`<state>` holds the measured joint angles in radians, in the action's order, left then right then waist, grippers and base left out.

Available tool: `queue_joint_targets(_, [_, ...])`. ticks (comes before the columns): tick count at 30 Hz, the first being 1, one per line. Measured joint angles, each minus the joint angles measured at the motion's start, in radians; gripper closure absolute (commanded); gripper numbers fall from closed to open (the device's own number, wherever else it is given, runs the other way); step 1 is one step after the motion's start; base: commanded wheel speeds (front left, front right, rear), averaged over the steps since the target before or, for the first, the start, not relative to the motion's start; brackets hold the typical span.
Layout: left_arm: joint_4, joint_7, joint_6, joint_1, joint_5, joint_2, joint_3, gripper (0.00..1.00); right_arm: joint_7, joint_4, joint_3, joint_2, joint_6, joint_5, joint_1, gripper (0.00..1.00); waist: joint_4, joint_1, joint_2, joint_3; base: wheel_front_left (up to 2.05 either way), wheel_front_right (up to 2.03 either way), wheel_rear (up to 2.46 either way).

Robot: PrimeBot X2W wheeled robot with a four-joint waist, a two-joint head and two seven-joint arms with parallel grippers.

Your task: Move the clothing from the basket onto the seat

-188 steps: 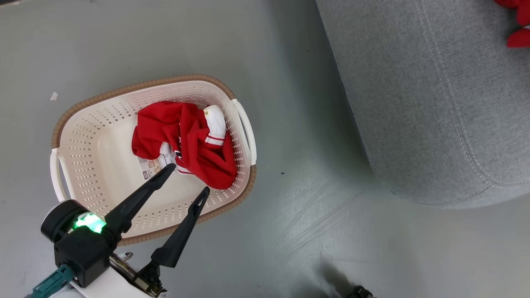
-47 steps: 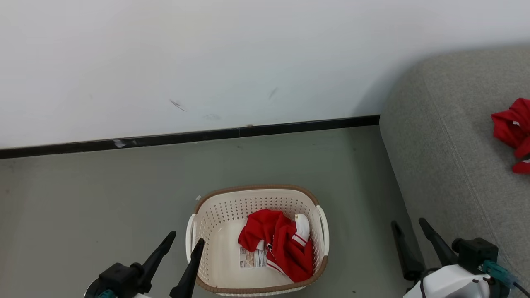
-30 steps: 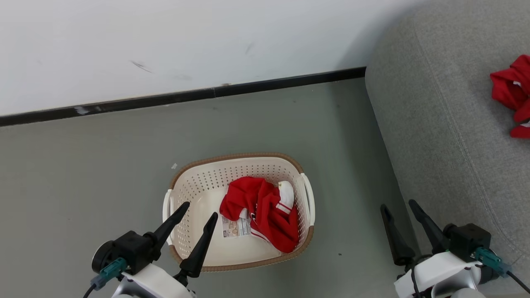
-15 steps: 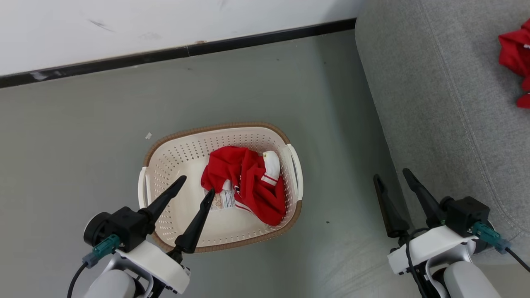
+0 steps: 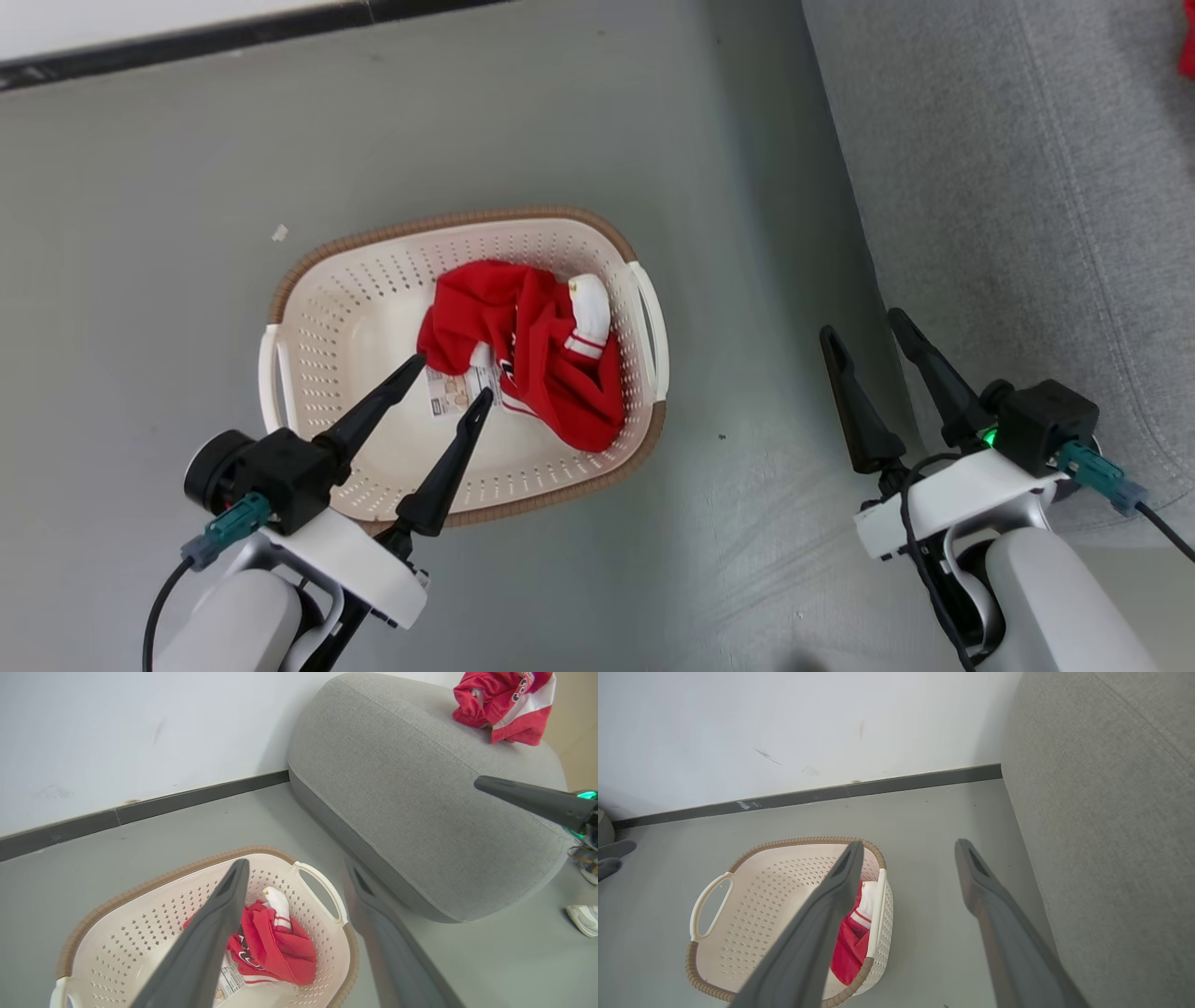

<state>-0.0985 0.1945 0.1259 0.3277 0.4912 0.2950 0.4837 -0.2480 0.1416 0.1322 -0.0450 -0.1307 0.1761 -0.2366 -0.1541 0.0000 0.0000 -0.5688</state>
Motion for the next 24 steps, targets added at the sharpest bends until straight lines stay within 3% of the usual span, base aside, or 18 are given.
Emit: queue_joint_targets(24, [0.046, -0.080, 0.000, 0.192, -0.010, 0.050, 0.127, 0.00, -0.004, -0.077, 0.026, 0.000, 0.000, 0.035, -0.135, 0.00, -0.064, 0.0000, 0.0000, -0.204, 0.00, 0.00, 0.00])
